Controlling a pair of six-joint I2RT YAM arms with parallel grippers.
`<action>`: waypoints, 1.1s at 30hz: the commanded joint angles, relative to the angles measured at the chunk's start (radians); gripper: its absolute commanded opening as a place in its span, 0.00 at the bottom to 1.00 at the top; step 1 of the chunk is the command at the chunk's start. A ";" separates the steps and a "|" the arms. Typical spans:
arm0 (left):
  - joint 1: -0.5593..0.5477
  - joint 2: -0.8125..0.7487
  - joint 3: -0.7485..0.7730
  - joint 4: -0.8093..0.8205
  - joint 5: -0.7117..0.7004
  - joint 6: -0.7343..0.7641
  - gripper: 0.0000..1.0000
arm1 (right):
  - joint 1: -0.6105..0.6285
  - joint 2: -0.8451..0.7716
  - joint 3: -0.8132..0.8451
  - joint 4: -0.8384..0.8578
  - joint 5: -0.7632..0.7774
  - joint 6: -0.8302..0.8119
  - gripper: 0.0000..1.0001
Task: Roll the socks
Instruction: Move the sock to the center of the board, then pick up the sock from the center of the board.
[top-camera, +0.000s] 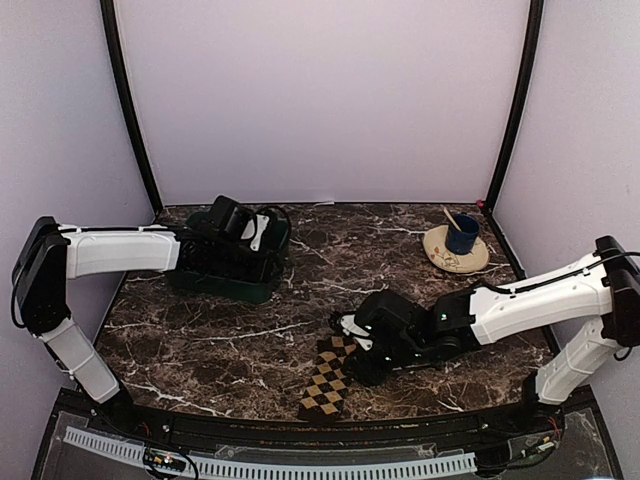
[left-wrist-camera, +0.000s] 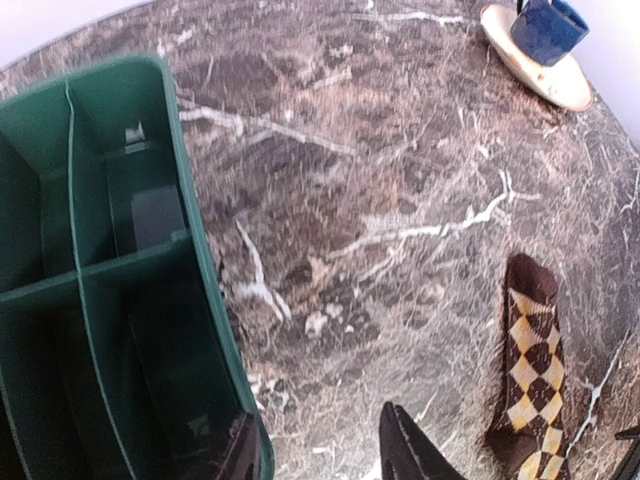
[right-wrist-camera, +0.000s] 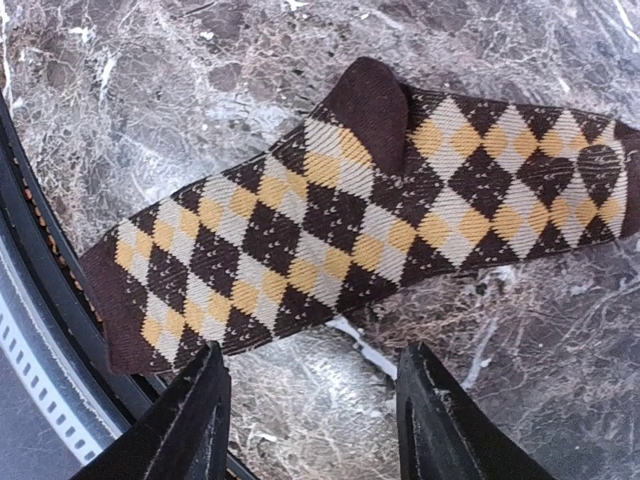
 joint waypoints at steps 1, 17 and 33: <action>-0.007 -0.031 0.086 -0.036 -0.046 0.059 0.44 | 0.015 -0.035 -0.002 0.024 0.049 -0.034 0.53; -0.016 0.141 0.209 0.001 0.549 0.209 0.47 | 0.322 -0.027 -0.015 -0.039 0.281 -0.123 0.60; -0.119 0.487 0.544 -0.282 0.688 0.371 0.44 | 0.364 0.163 0.060 0.065 0.215 -0.324 0.61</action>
